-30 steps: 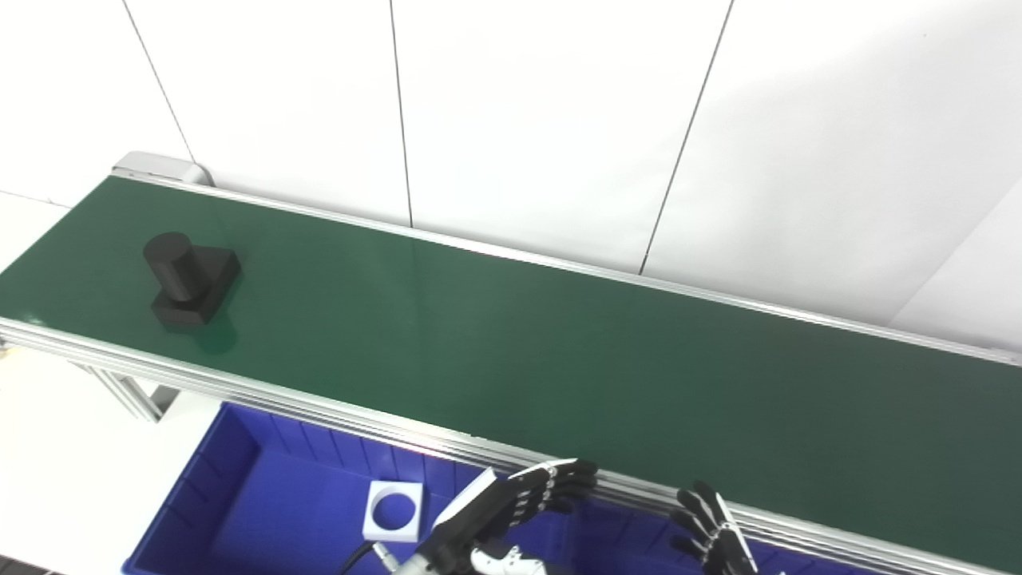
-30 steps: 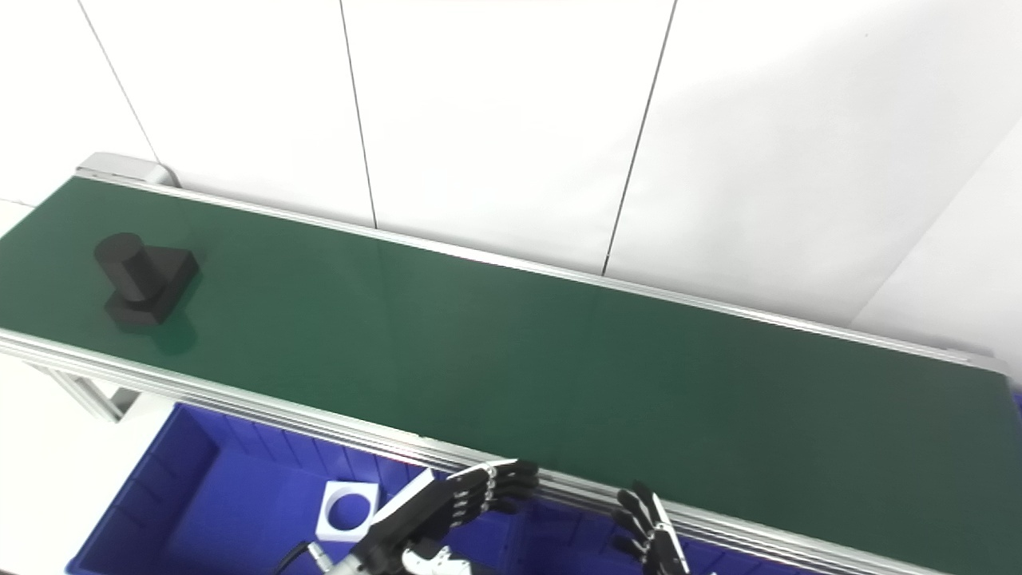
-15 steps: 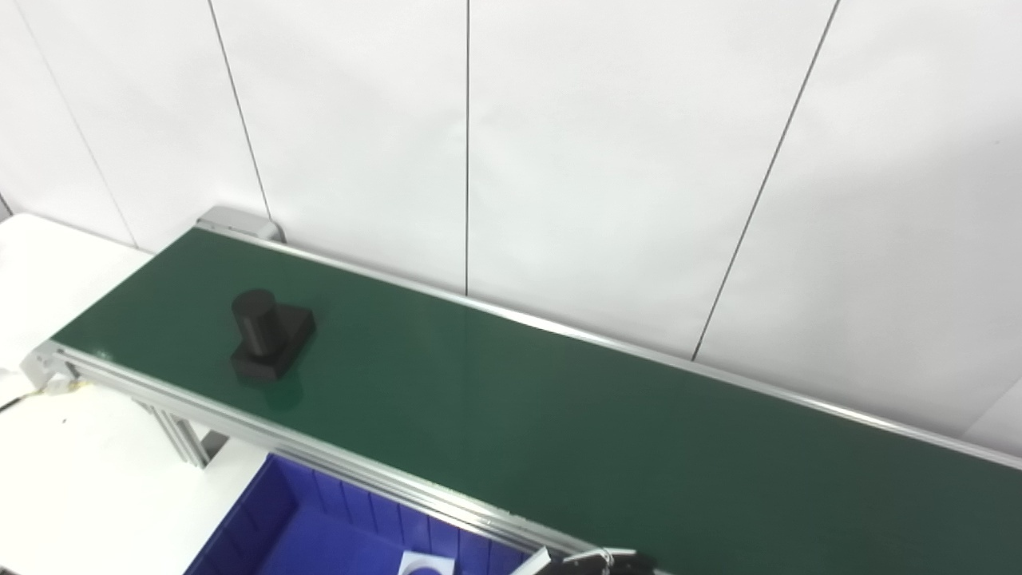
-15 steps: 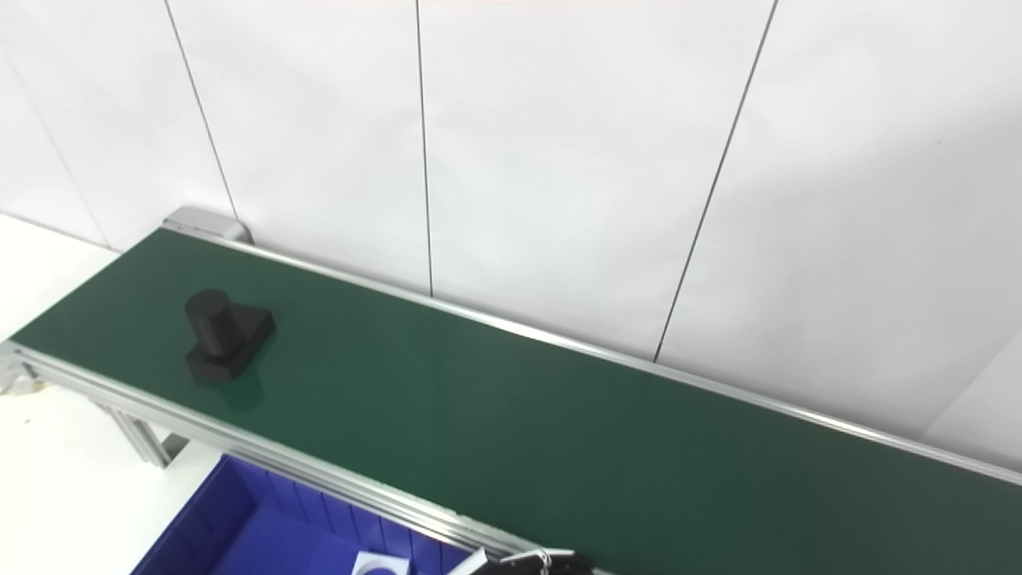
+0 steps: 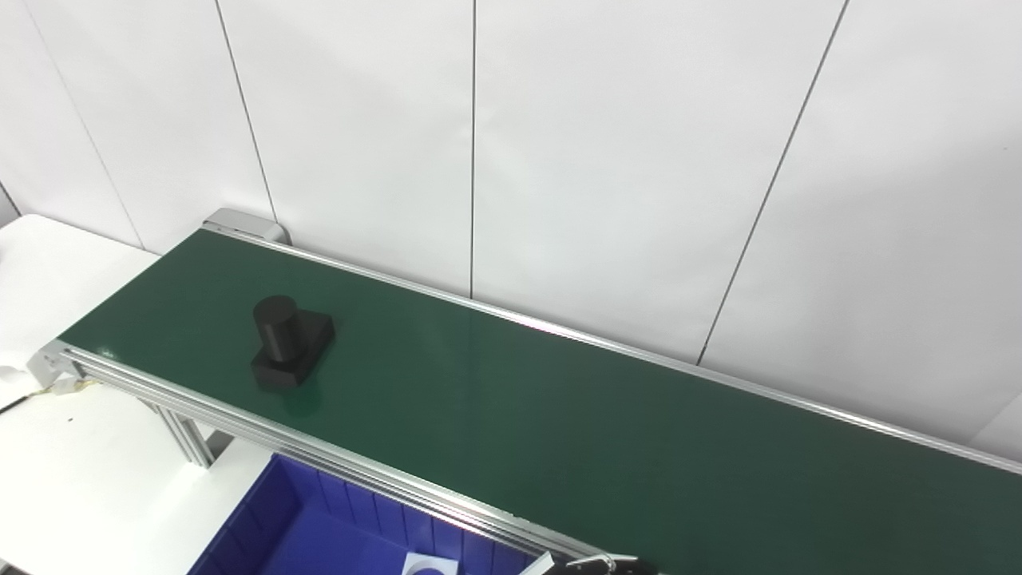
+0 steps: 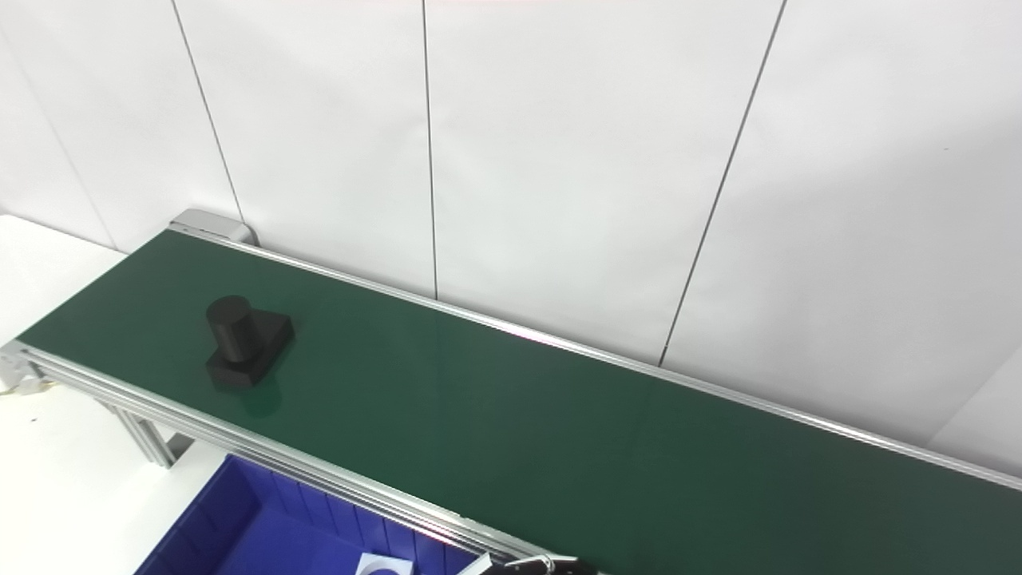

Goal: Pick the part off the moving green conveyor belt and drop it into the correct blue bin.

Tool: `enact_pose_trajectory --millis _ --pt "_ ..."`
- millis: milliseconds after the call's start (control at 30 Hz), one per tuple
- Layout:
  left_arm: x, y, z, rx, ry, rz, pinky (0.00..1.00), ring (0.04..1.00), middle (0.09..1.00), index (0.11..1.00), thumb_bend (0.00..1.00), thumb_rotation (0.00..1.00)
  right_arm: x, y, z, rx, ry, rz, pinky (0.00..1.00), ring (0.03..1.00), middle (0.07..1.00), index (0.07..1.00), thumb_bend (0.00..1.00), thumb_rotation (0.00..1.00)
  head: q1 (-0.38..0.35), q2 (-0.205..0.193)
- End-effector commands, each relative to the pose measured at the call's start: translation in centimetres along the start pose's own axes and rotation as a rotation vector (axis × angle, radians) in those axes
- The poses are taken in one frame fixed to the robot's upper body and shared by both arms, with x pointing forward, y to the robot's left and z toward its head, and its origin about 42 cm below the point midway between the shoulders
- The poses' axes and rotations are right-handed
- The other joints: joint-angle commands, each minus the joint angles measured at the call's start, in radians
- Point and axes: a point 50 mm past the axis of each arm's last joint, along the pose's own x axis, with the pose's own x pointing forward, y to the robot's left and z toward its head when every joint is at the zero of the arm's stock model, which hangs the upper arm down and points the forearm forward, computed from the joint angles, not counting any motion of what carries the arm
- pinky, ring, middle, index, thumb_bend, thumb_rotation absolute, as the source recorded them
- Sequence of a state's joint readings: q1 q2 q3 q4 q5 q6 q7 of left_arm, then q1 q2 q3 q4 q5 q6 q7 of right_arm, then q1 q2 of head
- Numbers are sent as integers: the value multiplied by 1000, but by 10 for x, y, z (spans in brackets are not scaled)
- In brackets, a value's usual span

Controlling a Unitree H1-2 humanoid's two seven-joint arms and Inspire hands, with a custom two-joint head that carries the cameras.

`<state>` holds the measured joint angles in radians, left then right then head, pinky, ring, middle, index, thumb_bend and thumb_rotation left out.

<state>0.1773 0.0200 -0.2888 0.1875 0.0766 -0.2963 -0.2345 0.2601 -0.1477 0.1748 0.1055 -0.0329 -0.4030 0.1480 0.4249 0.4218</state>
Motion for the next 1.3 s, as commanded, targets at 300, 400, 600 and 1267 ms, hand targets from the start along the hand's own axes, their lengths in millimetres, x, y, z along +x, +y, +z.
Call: enact_pose_trajectory --millis 300,400,600,1267 --pt "14 -5 13 14 -83 4 762 811 825 822 1000 436 4 -11 23 -19 -135 -21 805 887 928 998 677 697 20 9" --pt "14 -6 13 15 -88 4 761 808 824 822 1000 437 4 -12 32 -26 -163 -23 794 873 919 993 683 703 21 11" --pt "16 -7 13 13 -90 3 759 805 823 820 1000 438 15 -18 60 -79 -264 -18 756 850 896 978 671 698 19 16" --pt "23 -8 14 26 -86 -11 750 810 823 821 1000 456 94 -35 153 -240 -442 90 727 861 902 927 749 756 22 25"
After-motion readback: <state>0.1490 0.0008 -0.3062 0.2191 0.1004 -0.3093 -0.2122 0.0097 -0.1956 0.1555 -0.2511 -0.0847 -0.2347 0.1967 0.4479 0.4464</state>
